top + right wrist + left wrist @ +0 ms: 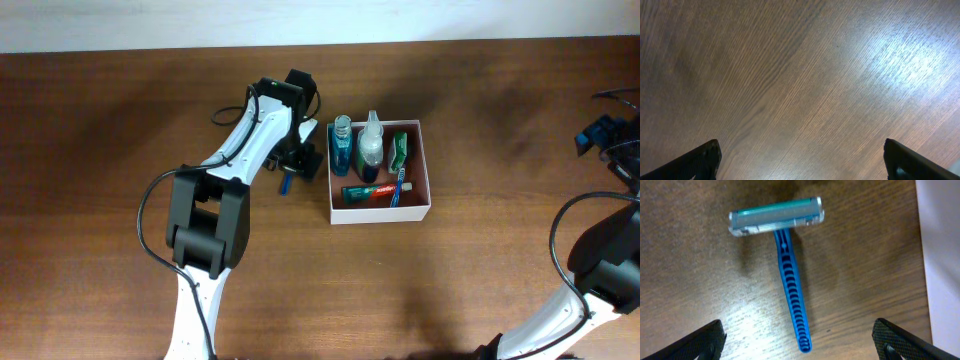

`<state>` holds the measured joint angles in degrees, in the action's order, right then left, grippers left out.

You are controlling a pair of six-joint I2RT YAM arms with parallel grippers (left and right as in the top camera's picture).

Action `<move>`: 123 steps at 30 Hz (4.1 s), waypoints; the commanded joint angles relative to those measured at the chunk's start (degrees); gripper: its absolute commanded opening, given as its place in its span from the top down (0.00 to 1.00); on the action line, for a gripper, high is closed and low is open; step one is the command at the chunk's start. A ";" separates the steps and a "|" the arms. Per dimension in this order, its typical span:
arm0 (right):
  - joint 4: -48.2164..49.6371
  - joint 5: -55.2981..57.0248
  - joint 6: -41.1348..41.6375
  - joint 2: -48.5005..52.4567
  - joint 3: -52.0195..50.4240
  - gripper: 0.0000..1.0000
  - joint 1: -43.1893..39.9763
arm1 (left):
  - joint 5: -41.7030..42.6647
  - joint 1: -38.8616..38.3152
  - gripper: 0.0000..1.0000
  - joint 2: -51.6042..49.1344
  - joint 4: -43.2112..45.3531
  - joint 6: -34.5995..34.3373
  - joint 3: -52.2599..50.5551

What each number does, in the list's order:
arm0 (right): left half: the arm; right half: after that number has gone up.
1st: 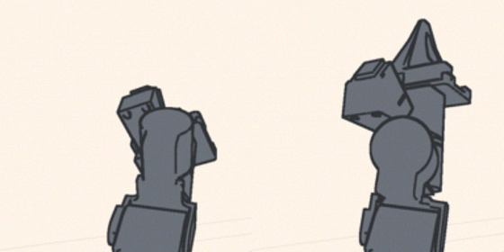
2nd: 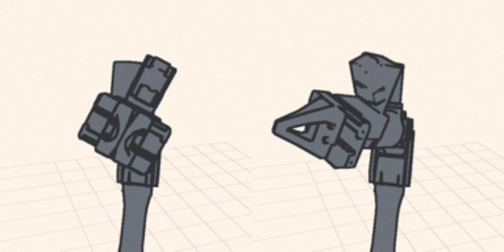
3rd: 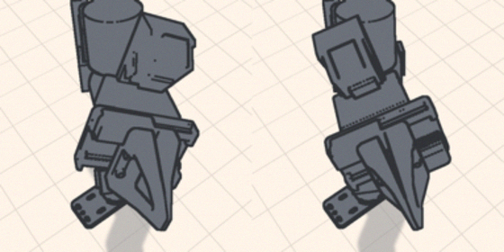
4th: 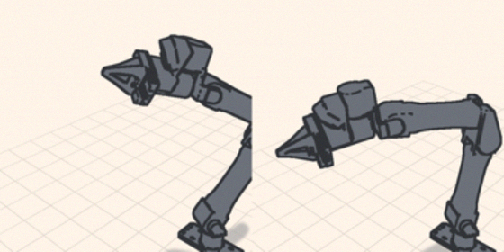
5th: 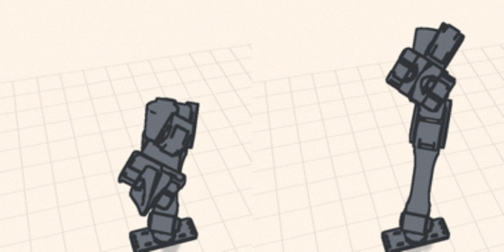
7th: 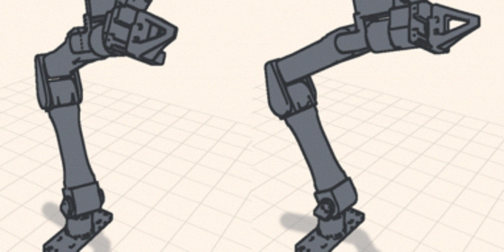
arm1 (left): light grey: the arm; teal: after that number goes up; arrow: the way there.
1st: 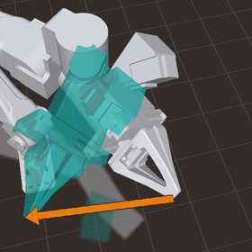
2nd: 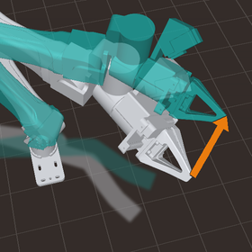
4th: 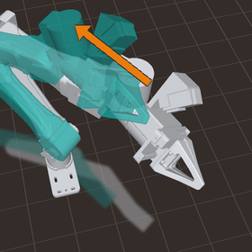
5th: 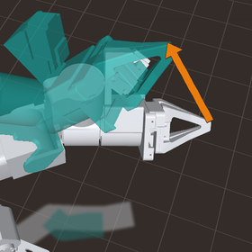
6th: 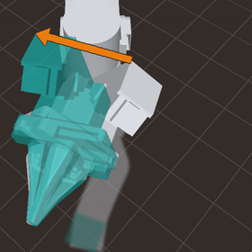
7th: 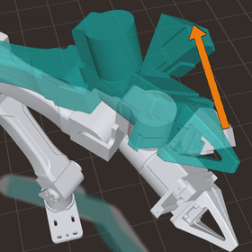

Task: Pack container
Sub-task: 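Move the left gripper down over the blue razor and close it, then lift the blue razor and carry it over the pink box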

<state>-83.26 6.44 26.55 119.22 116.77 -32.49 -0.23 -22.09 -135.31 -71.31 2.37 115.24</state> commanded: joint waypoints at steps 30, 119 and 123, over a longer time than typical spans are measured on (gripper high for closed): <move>0.17 1.16 -0.17 -0.46 -0.35 0.01 -0.15 | 0.44 1.09 0.56 0.22 5.62 -0.39 -5.38; 0.17 1.16 -0.17 -0.46 -0.35 0.01 -0.15 | 12.46 -18.93 0.92 1.18 -18.08 12.76 42.14; 0.17 1.16 -0.17 -0.46 -0.35 0.01 -0.15 | 12.48 -18.93 0.92 1.18 -15.63 12.76 36.85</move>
<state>-83.26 6.48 26.55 119.22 116.77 -32.49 11.44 -41.04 -135.11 -87.99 13.41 154.71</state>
